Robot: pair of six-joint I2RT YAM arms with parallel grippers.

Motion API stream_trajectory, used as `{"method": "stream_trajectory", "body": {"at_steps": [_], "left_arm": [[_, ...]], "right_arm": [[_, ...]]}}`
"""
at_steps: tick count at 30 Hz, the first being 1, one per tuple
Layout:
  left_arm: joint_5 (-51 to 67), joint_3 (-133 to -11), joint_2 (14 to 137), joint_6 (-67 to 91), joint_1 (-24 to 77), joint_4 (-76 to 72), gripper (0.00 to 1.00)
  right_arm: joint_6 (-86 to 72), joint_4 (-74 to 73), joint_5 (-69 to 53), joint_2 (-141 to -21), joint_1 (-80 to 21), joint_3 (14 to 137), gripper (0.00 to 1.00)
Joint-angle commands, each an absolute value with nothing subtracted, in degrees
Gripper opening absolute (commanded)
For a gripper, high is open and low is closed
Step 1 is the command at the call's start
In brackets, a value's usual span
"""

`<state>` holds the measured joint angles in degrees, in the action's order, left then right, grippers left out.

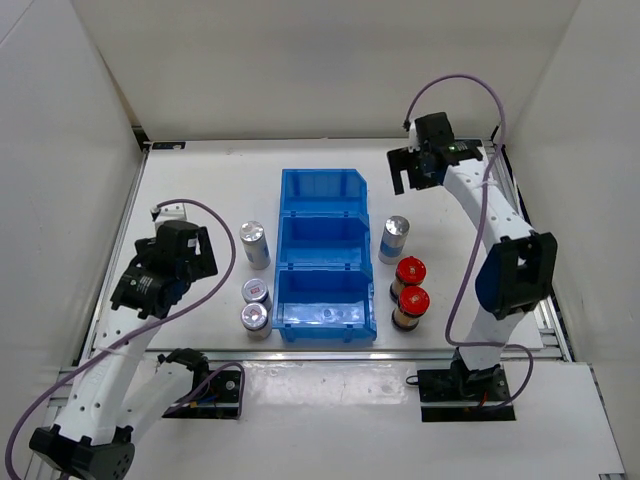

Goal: Organize the condiment bottles

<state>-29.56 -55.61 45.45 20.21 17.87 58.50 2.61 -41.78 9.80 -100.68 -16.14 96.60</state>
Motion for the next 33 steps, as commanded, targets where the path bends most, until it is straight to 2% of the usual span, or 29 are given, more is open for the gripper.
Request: {"method": "stream_trajectory", "body": {"at_steps": [1, 9, 19, 23, 26, 27, 29, 30, 33], "left_arm": [[-28.13, -56.07, 46.23, 18.90, 18.11, 57.13, 1.00], [-27.51, -56.07, 47.90, 18.28, 18.11, 56.51, 1.00], [-27.51, -56.07, 49.04, 17.75, 18.63, 56.51, 1.00], [-27.51, -56.07, 49.04, 17.75, 18.63, 56.51, 1.00], [-27.51, -56.07, 49.04, 17.75, 18.63, 56.51, 1.00], [-27.51, -56.07, 49.04, 17.75, 18.63, 56.51, 1.00], [-27.51, -56.07, 49.04, 17.75, 18.63, 56.51, 1.00], [-27.51, -56.07, 49.04, 17.75, 18.63, 56.51, 1.00], [-27.51, -56.07, 49.04, 17.75, 18.63, 56.51, 1.00]], "right_arm": [[2.12, -46.75, 5.63, -104.31, -16.87, 100.11, 1.00], [-2.01, -48.43, 5.71, -104.94, -22.49, 97.56, 1.00], [-10.72, -49.04, 5.81, -100.20, -22.50, 87.38, 1.00], [-10.72, -49.04, 4.31, -98.79, -22.50, 84.91, 0.92], [-10.72, -49.04, 4.31, -97.12, -22.50, 84.29, 0.78], [-10.72, -49.04, 4.31, -97.12, -22.50, 84.90, 0.68], [-10.72, -50.00, 4.31, -96.59, -22.50, 86.39, 0.54], [-11.24, -50.62, 5.26, -96.07, -23.02, 87.44, 0.40], [-11.25, -52.38, 7.90, -95.02, -24.78, 92.45, 0.24]]}}
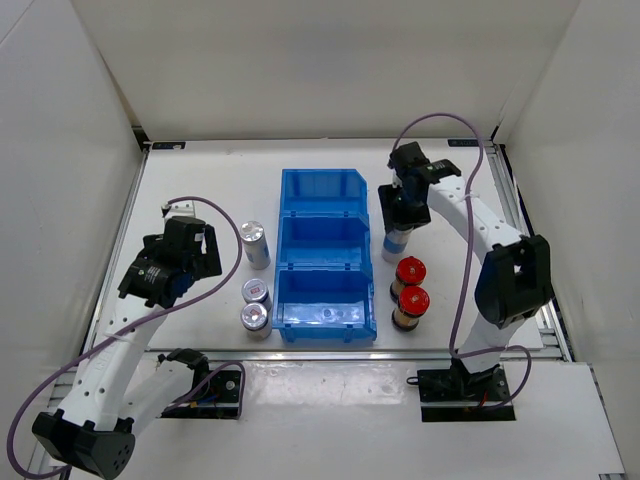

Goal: Organize the condiment bottles

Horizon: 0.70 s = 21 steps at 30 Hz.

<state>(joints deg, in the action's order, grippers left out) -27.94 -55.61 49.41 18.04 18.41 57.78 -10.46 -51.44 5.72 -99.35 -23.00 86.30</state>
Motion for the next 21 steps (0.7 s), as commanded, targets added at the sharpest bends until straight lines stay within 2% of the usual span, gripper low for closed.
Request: {"method": "stream_trajectory", "body": {"at_steps": [1, 4, 8, 21], "left_arm": [[-27.51, -56.07, 49.04, 17.75, 18.63, 56.51, 1.00], [-27.51, -56.07, 49.04, 17.75, 18.63, 56.51, 1.00], [-27.51, -56.07, 49.04, 17.75, 18.63, 56.51, 1.00], [-27.51, -56.07, 48.52, 17.75, 18.63, 56.51, 1.00]], "right_arm": [[-10.73, -52.38, 8.52, -95.01, -25.31, 93.77, 0.21], [-9.67, -55.01, 9.05, -94.48, -28.03, 99.04, 0.13], [-9.14, -57.65, 9.57, -95.01, -33.29, 103.09, 0.08], [-8.53, -55.29, 9.04, -102.64, -39.99, 101.79, 0.08]]}}
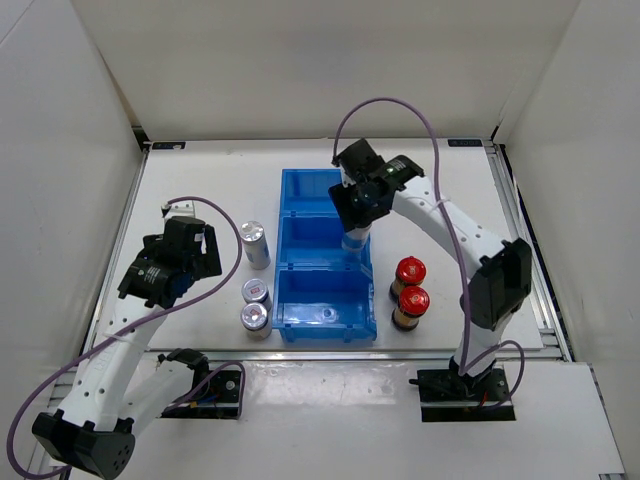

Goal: Organize the condiment bottles

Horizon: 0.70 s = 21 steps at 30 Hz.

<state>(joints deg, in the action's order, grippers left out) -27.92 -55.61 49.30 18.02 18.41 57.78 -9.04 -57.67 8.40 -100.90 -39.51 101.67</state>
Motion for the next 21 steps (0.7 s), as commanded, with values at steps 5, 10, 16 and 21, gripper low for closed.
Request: {"method": "stream_trajectory", "body": {"at_steps": [5, 10, 16, 21], "left_arm": [[-27.51, -56.07, 48.52, 17.75, 18.63, 56.51, 1.00], [-27.51, -56.07, 48.52, 17.75, 18.63, 56.51, 1.00], [-27.51, -56.07, 47.99, 17.75, 18.63, 56.51, 1.00], [-28.12, -56.07, 47.99, 18.28, 18.63, 56.51, 1.00]], "right_arm": [[-9.05, -53.17, 9.58, -105.20, -40.61, 99.40, 0.10], [-9.05, -52.56, 9.58, -106.61, -40.61, 98.88, 0.34], [-10.20, -53.70, 11.42, -104.86, -40.61, 99.83, 0.88], [-10.99, -57.12, 14.06, -102.84, -40.61, 104.05, 1.00]]}}
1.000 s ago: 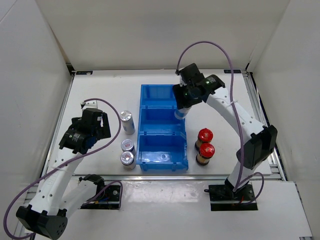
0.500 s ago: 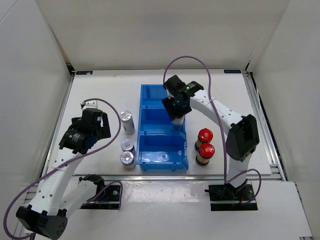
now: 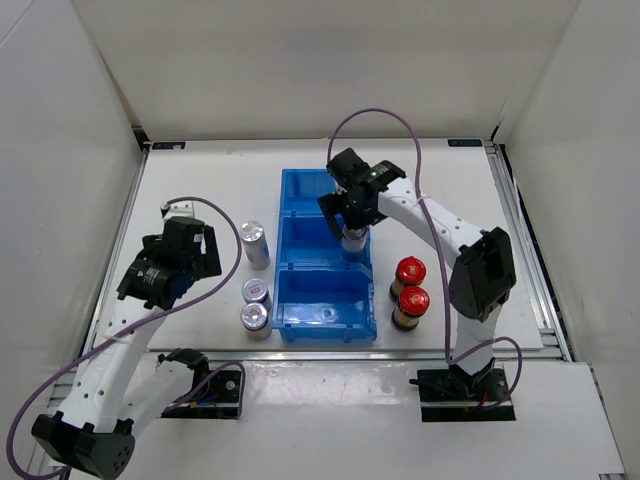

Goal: Organize the condiment bottles

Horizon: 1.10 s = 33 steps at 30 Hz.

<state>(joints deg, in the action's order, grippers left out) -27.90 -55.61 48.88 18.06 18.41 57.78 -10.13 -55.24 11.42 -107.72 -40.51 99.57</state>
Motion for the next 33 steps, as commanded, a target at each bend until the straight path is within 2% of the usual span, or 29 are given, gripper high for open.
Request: {"method": "stream_trajectory", "body": {"at_steps": [1, 5, 9, 18, 29, 33], "left_arm": [[-28.12, -56.77, 47.99, 18.28, 18.63, 56.51, 1.00], [-22.52, -58.87, 50.79, 17.75, 18.63, 51.88, 1.00], [-16.53, -64.41, 62.38, 19.15, 18.63, 47.47, 0.99], [-7.39, -70.49, 76.01, 21.88, 20.82, 39.73, 0.99], [-9.75, -65.21, 79.63, 21.88, 22.85, 36.92, 0.99], [-9.76, -65.21, 80.94, 21.88, 22.85, 36.30, 0.92]], "right_arm": [[-10.99, -57.13, 14.06, -102.05, -40.61, 104.76, 1.00], [-10.99, -57.66, 16.69, -100.11, -40.61, 105.56, 1.00], [-9.67, -58.27, 17.23, -98.79, -40.00, 105.56, 1.00], [-7.73, -58.89, 13.98, -96.33, -35.51, 103.01, 1.00], [-8.26, -58.36, 10.63, -93.87, -32.08, 99.49, 1.00], [-8.26, -58.36, 10.02, -93.87, -32.08, 98.97, 1.00]]}}
